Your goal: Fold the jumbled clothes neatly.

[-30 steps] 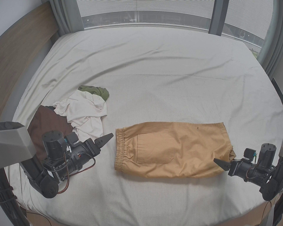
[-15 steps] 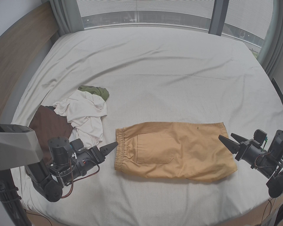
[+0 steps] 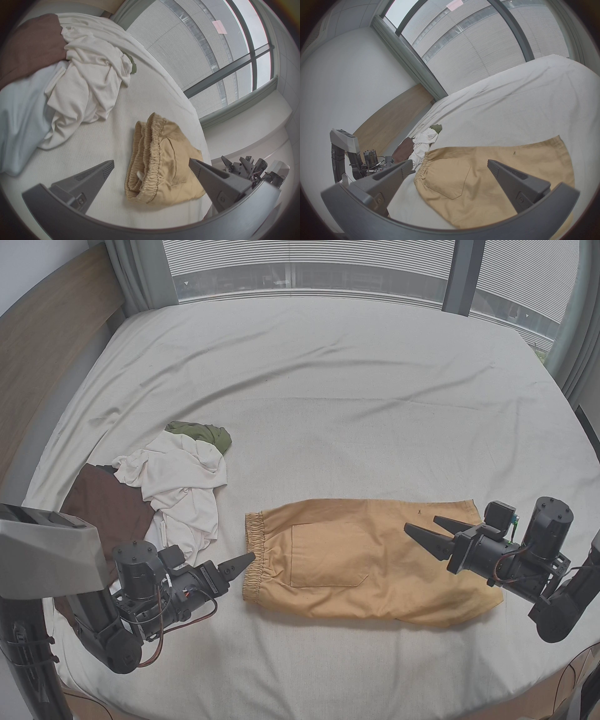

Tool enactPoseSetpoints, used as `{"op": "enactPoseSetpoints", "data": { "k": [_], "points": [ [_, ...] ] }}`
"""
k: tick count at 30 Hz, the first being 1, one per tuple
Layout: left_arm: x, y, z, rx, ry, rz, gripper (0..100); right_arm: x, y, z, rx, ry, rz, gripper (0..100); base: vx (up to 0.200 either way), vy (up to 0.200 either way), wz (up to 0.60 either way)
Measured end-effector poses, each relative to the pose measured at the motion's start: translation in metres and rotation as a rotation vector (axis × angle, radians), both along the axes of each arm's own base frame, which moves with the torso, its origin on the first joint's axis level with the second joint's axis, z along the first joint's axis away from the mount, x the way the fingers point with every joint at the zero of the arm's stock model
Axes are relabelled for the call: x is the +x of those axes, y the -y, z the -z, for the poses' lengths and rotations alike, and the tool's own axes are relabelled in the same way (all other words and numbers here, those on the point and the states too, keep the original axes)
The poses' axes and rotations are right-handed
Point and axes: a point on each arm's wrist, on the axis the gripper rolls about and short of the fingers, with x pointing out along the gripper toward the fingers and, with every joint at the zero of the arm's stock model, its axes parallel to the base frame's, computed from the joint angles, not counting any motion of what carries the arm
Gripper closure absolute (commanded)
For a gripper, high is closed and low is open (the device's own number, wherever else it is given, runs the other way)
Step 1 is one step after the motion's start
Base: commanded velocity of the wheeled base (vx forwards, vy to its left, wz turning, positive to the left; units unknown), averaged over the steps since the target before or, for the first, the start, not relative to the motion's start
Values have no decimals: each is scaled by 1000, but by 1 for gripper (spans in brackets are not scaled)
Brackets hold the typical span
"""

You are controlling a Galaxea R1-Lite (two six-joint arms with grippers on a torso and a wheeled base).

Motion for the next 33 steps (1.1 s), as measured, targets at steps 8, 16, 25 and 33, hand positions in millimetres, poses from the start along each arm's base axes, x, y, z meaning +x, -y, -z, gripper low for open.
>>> {"op": "enactPoseSetpoints", "data": {
  "k": [8,16,25,33],
  "points": [
    [7,10,22,11,-36,14,0,4,-5,9,-4,-14,-12,0,0,0,0],
    [25,22,35,-29,-36,16,0,5,-5,10,-6,-17,-14,0,0,0,0],
    [39,37,36,-143,-58,23,0,4,-10,12,-7,-20,-31,0,0,0,0],
    [46,45,36,-193,-62,26,0,2,-14,12,-8,-20,-46,0,0,0,0]
  ]
}}
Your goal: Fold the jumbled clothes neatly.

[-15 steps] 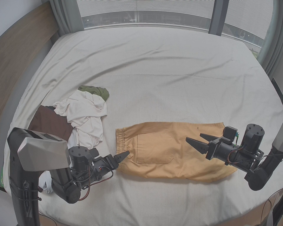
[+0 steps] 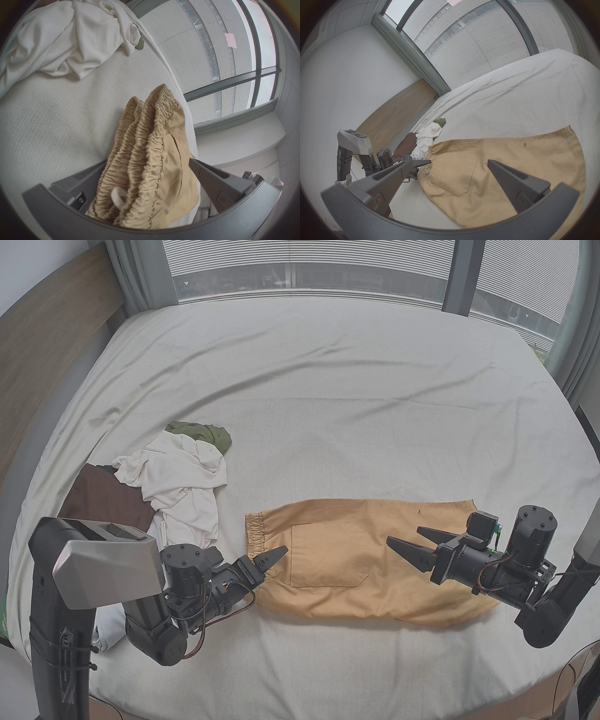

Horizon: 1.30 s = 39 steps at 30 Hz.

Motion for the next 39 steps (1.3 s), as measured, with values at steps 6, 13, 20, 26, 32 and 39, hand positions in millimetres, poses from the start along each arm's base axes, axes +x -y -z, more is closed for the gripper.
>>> {"op": "enactPoseSetpoints", "data": {
  "k": [6,13,20,26,32,39],
  "points": [
    [1,1,3,-1,-4,1,100,0,-1,0,-1,-2,-3,0,0,0,0],
    [3,-4,7,12,-13,-26,100,-1,-1,1,-3,-6,-3,0,0,0,0],
    [1,-23,-10,8,5,-75,100,-2,0,3,-5,-11,-3,0,0,0,0],
    [-14,-40,-24,29,1,-97,100,-1,-1,5,-8,-19,-5,0,0,0,0],
    [-29,-58,-30,99,11,-117,100,-2,-4,7,-11,-26,-17,0,0,0,0],
    [-39,-75,-40,113,13,-152,100,-5,-11,8,-11,-29,-39,0,0,0,0]
  ]
}}
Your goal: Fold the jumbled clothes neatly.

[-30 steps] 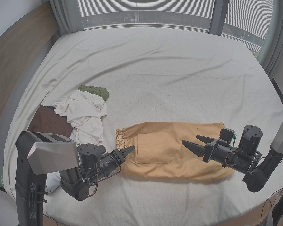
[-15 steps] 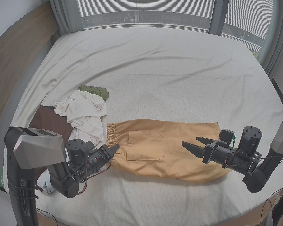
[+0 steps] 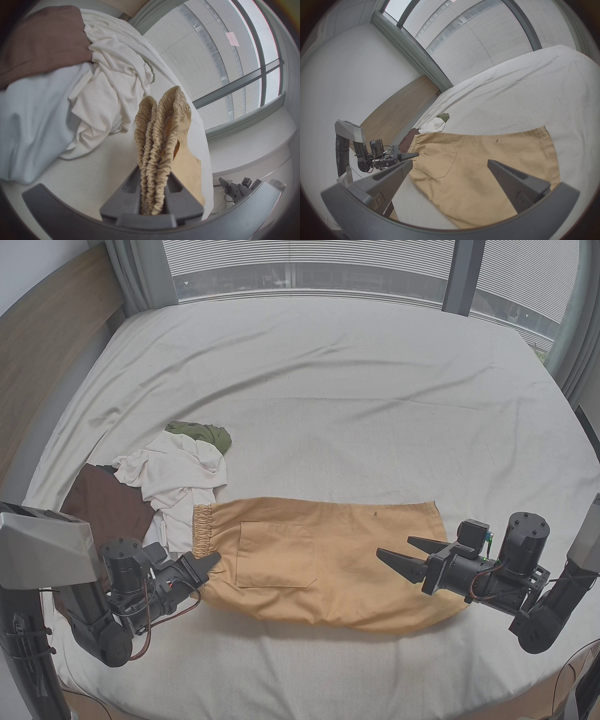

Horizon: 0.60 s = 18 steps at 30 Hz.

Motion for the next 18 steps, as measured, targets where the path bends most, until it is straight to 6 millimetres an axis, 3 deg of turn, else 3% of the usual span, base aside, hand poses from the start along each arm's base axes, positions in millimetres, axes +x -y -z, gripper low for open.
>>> {"op": "enactPoseSetpoints", "data": {
  "k": [18],
  "points": [
    [-4,-26,-7,28,17,-40,100,-2,-4,1,0,-5,-15,0,0,0,0]
  ]
}}
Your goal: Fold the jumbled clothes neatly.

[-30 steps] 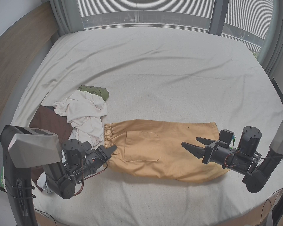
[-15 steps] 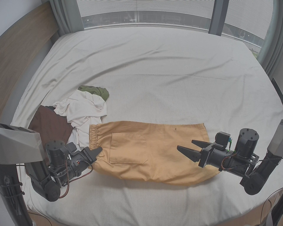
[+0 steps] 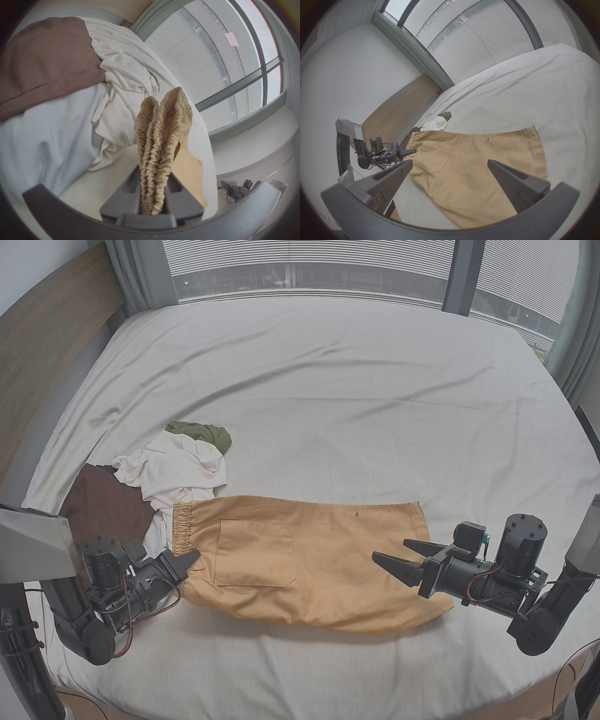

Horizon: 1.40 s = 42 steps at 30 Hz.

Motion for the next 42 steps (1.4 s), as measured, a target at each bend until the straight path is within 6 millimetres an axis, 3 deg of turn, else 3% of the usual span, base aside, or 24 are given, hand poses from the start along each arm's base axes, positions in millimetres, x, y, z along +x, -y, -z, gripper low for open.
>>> {"op": "enactPoseSetpoints", "data": {
  "k": [11,23,33,42],
  "points": [
    [-2,18,-15,-21,59,72,100,-1,-2,-1,8,9,-7,0,0,0,0],
    [-9,75,-39,-66,164,260,100,0,1,-6,43,36,3,0,0,0,0],
    [-3,116,-38,-95,205,357,100,-4,12,-10,53,53,33,0,0,0,0],
    [1,151,-32,-130,215,430,100,-1,26,-34,121,114,83,0,0,0,0]
  ]
}}
